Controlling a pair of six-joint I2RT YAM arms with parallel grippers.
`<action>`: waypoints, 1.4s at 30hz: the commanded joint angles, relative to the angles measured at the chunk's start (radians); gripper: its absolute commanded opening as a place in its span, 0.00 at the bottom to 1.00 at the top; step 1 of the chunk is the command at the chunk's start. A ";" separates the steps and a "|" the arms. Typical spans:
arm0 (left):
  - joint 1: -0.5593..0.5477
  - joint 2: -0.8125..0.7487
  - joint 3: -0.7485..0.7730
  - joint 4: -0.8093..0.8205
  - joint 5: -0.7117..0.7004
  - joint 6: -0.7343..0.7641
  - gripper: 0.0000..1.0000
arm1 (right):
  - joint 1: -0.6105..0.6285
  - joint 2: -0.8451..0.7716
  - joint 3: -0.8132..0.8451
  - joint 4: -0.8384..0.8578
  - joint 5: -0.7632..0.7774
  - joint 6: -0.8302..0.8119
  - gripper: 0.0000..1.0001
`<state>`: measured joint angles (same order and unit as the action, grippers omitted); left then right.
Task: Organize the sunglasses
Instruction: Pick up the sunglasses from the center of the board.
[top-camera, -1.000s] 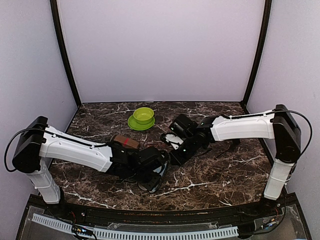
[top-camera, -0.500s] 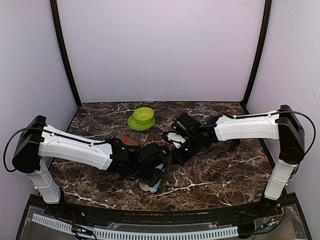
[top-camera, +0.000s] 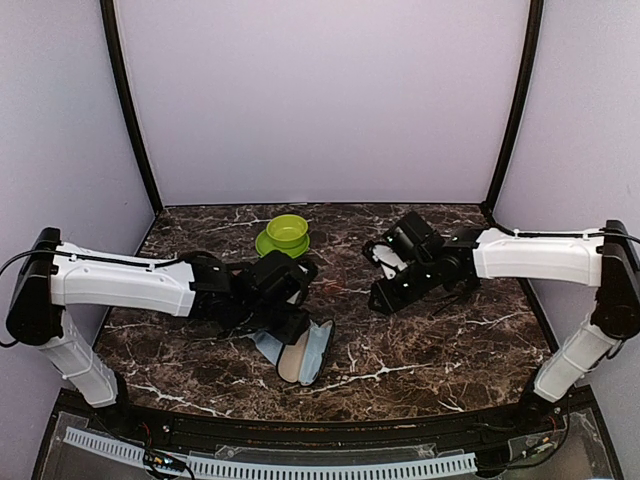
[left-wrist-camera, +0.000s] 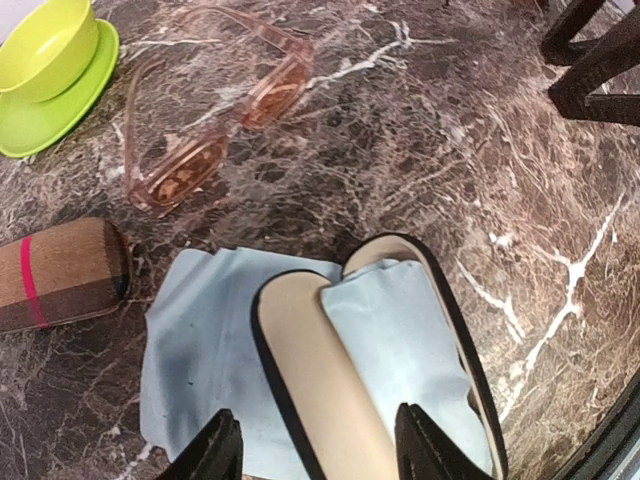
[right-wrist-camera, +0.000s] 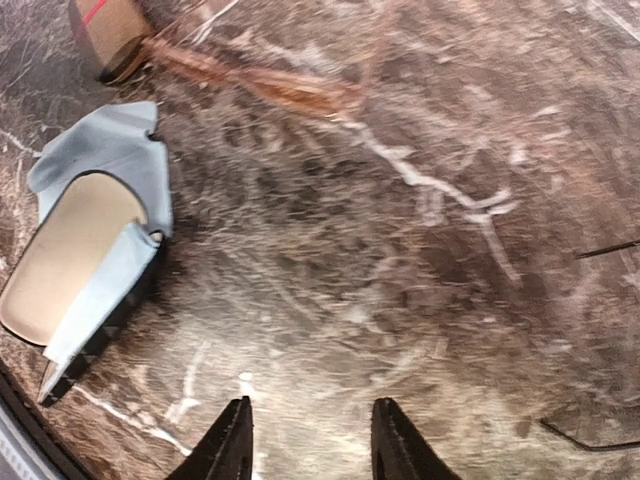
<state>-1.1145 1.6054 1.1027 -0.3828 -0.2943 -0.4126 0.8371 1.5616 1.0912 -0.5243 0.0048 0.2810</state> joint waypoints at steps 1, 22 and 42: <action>0.029 -0.045 -0.027 -0.020 0.019 0.027 0.55 | -0.070 -0.080 -0.054 0.012 0.072 0.020 0.44; 0.093 -0.025 -0.047 0.016 0.099 0.058 0.66 | -0.381 -0.220 -0.181 -0.074 0.315 0.052 0.67; 0.093 0.011 -0.020 0.083 0.168 0.095 0.66 | -0.610 -0.106 -0.308 0.197 0.147 0.185 0.62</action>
<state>-1.0203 1.6203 1.0649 -0.3279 -0.1555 -0.3313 0.2409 1.4315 0.8116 -0.4461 0.2241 0.4084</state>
